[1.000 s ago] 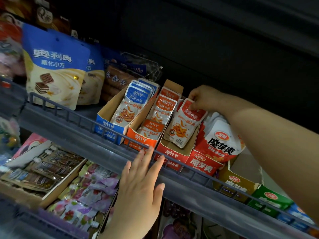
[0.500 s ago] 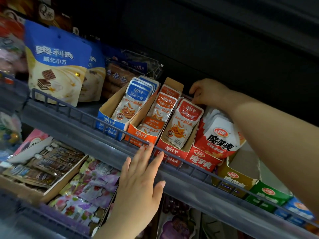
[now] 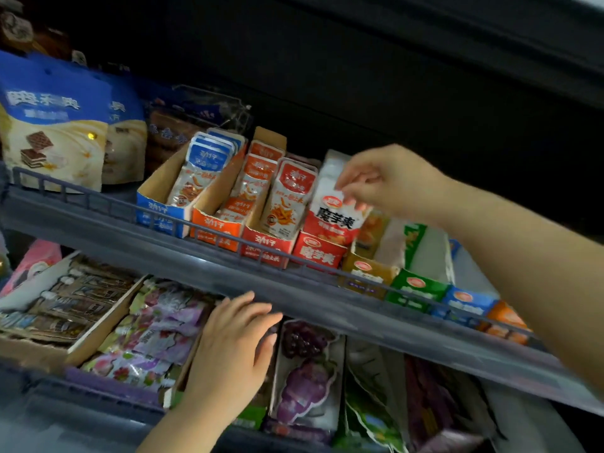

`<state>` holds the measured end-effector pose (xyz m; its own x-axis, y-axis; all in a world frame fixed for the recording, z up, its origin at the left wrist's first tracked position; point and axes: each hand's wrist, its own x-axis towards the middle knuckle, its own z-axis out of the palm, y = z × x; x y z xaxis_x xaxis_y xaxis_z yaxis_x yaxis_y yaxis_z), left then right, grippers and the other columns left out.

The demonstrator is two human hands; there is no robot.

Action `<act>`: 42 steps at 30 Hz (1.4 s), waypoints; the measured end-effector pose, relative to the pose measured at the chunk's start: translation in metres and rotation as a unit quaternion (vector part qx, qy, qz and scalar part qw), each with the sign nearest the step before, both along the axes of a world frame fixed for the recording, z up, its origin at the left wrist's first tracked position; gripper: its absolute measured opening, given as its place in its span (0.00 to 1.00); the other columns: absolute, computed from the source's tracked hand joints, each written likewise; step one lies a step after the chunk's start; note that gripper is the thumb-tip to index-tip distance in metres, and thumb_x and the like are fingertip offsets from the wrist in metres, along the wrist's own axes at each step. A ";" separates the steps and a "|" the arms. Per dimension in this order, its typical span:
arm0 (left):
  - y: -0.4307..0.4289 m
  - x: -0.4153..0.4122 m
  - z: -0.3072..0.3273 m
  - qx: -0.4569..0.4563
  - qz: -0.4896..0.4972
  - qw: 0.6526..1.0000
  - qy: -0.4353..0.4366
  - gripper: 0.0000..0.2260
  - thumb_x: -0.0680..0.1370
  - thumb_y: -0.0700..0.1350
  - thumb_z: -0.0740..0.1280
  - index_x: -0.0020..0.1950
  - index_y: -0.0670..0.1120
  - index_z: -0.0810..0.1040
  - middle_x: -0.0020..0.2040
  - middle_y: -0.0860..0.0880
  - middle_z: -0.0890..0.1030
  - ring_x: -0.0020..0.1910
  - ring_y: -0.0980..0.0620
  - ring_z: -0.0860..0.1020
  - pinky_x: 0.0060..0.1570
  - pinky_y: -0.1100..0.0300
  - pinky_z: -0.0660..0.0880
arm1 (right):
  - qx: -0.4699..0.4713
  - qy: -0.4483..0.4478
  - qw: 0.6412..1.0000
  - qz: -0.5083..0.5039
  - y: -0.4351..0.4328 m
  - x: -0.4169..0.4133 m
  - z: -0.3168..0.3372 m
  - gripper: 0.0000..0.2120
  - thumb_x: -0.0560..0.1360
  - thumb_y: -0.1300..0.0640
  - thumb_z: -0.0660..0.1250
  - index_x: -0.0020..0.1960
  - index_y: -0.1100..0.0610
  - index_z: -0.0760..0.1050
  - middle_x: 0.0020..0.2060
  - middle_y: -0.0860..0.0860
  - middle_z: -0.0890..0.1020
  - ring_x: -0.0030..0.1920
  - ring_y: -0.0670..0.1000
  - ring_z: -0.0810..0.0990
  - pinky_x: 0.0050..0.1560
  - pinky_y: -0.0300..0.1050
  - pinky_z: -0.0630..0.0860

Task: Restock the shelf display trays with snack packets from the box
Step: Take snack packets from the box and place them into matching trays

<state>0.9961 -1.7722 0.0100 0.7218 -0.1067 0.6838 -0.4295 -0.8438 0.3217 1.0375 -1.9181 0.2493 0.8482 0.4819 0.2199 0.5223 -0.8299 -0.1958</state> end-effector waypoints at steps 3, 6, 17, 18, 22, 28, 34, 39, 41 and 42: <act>-0.016 -0.018 -0.011 0.028 -0.046 0.999 0.002 0.16 0.71 0.50 0.55 0.41 0.51 0.83 0.42 0.55 0.82 0.52 0.56 0.69 0.55 0.57 0.65 | 0.044 0.086 0.995 0.001 -0.030 -0.037 -0.029 0.08 0.75 0.63 0.64 0.40 0.53 0.76 0.31 0.42 0.77 0.30 0.39 0.77 0.39 0.31 0.75; -0.035 -0.036 -0.024 0.101 -0.082 0.991 0.045 0.15 0.70 0.51 0.56 0.37 0.54 0.83 0.39 0.59 0.82 0.50 0.59 0.69 0.49 0.58 0.75 | 0.073 0.158 0.985 -0.023 -0.067 -0.067 -0.068 0.07 0.74 0.67 0.63 0.41 0.58 0.75 0.30 0.47 0.78 0.27 0.38 0.75 0.36 0.28 0.73; -0.077 -0.108 -0.148 0.221 -0.020 0.877 0.426 0.22 0.78 0.50 0.60 0.71 0.52 0.61 0.74 0.50 0.59 0.72 0.50 0.60 0.71 0.57 0.55 | 0.219 0.439 0.848 -0.202 -0.135 -0.105 -0.284 0.17 0.75 0.69 0.57 0.33 0.52 0.70 0.26 0.42 0.75 0.27 0.39 0.75 0.34 0.30 0.71; -0.079 -0.114 -0.155 0.214 0.004 0.862 0.460 0.25 0.80 0.50 0.55 0.75 0.49 0.51 0.76 0.50 0.50 0.73 0.50 0.55 0.71 0.57 0.53 | 0.210 0.452 0.840 -0.214 -0.138 -0.107 -0.306 0.17 0.75 0.69 0.58 0.32 0.51 0.70 0.29 0.43 0.77 0.32 0.42 0.77 0.36 0.32 0.72; -0.086 -0.124 -0.176 0.188 0.065 0.839 0.507 0.33 0.79 0.47 0.57 0.74 0.44 0.36 0.75 0.48 0.51 0.72 0.50 0.57 0.69 0.59 0.55 | 0.218 0.501 0.784 -0.294 -0.153 -0.123 -0.391 0.13 0.74 0.66 0.64 0.34 0.51 0.71 0.37 0.50 0.77 0.37 0.47 0.76 0.37 0.36 0.73; -0.085 -0.121 -0.205 0.149 0.087 0.815 0.553 0.32 0.79 0.46 0.55 0.74 0.43 0.37 0.76 0.46 0.49 0.74 0.49 0.54 0.69 0.59 0.54 | 0.222 0.551 0.716 -0.367 -0.158 -0.146 -0.471 0.10 0.74 0.64 0.65 0.55 0.62 0.77 0.51 0.56 0.80 0.39 0.46 0.76 0.34 0.31 0.71; -0.077 -0.121 -0.223 0.058 0.075 0.826 0.556 0.32 0.77 0.41 0.61 0.75 0.43 0.45 0.75 0.44 0.55 0.73 0.46 0.56 0.70 0.56 0.54 | 0.230 0.624 0.665 -0.341 -0.126 -0.146 -0.513 0.09 0.74 0.63 0.65 0.54 0.59 0.75 0.51 0.47 0.75 0.55 0.47 0.75 0.48 0.30 0.70; -0.065 -0.121 -0.230 0.013 0.025 0.823 0.568 0.36 0.75 0.39 0.64 0.74 0.48 0.44 0.74 0.44 0.59 0.72 0.47 0.59 0.69 0.57 0.56 | 0.278 0.627 0.618 -0.385 -0.088 -0.149 -0.527 0.18 0.72 0.60 0.69 0.61 0.61 0.72 0.59 0.57 0.78 0.58 0.54 0.76 0.57 0.46 0.73; -0.059 -0.120 -0.231 -0.015 0.009 0.817 0.577 0.37 0.74 0.37 0.65 0.70 0.54 0.42 0.73 0.45 0.62 0.70 0.47 0.62 0.68 0.56 0.60 | 0.284 0.621 0.622 -0.384 -0.076 -0.152 -0.529 0.17 0.73 0.59 0.68 0.61 0.60 0.72 0.58 0.55 0.78 0.58 0.54 0.76 0.53 0.42 0.71; -0.057 -0.120 -0.231 -0.033 0.006 0.813 0.581 0.37 0.74 0.36 0.65 0.68 0.56 0.41 0.72 0.45 0.63 0.70 0.47 0.63 0.67 0.56 0.61 | 0.285 0.616 0.625 -0.386 -0.071 -0.152 -0.528 0.18 0.73 0.58 0.68 0.62 0.60 0.71 0.58 0.54 0.78 0.59 0.54 0.75 0.51 0.40 0.69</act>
